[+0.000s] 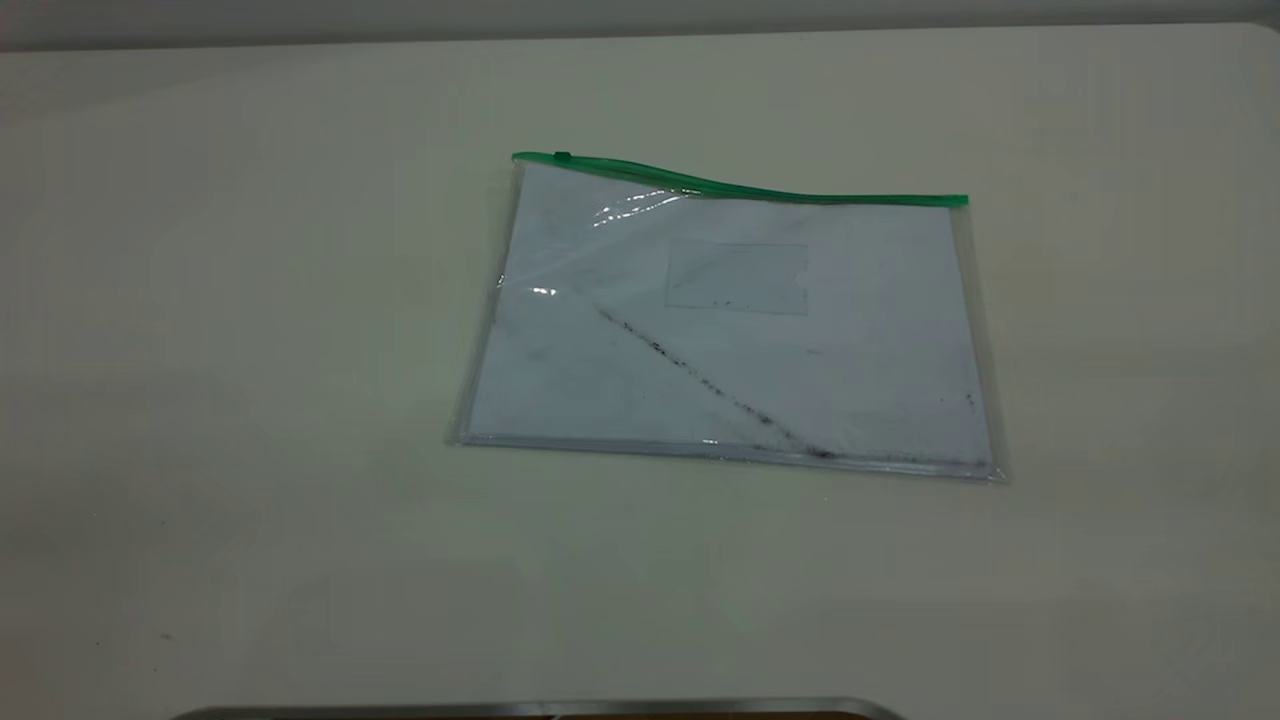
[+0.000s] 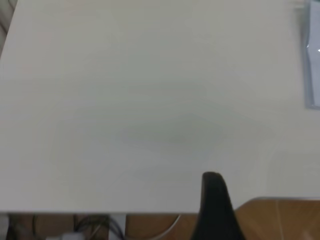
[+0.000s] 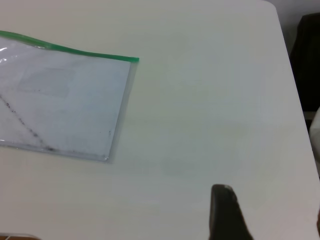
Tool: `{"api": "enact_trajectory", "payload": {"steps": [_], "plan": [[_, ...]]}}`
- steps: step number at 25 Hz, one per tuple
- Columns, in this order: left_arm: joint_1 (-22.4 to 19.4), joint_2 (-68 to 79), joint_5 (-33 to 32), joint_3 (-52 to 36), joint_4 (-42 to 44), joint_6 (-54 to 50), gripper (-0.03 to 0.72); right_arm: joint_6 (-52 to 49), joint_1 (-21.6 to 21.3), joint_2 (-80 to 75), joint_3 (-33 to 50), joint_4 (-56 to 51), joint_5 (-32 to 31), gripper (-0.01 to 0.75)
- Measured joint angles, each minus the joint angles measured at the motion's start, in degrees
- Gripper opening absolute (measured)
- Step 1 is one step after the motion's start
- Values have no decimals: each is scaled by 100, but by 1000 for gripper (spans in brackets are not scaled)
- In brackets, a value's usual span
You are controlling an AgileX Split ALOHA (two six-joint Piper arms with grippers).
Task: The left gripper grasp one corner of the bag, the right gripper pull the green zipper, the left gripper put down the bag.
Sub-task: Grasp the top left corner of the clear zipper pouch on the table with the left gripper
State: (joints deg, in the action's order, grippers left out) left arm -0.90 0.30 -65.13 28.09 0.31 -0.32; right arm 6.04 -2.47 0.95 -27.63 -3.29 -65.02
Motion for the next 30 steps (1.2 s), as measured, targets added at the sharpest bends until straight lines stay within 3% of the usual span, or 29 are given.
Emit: {"api": "enact_trajectory", "payload": {"steps": [3,8,12,17,23,30], "plan": [[0,626,64,269,248,-256,589,0,0,0,-22,0,108,467],[0,2337,772,968,295,-480,589,-396,0,-152,-393,0,508,467],[0,3861,1651,1333,198,-480,589,-604,0,-1023,-663,-6,938,467],[0,5554,2134,1799,-362,-417,589,-642,0,-2487,-971,-54,1557,467],[0,7258,3705,1968,-1058,377,589,-642,0,-4155,-1154,-253,2589,467],[76,9143,4174,2577,-2866,2416,589,-466,0,-5854,-1462,-323,3098,467]]}}
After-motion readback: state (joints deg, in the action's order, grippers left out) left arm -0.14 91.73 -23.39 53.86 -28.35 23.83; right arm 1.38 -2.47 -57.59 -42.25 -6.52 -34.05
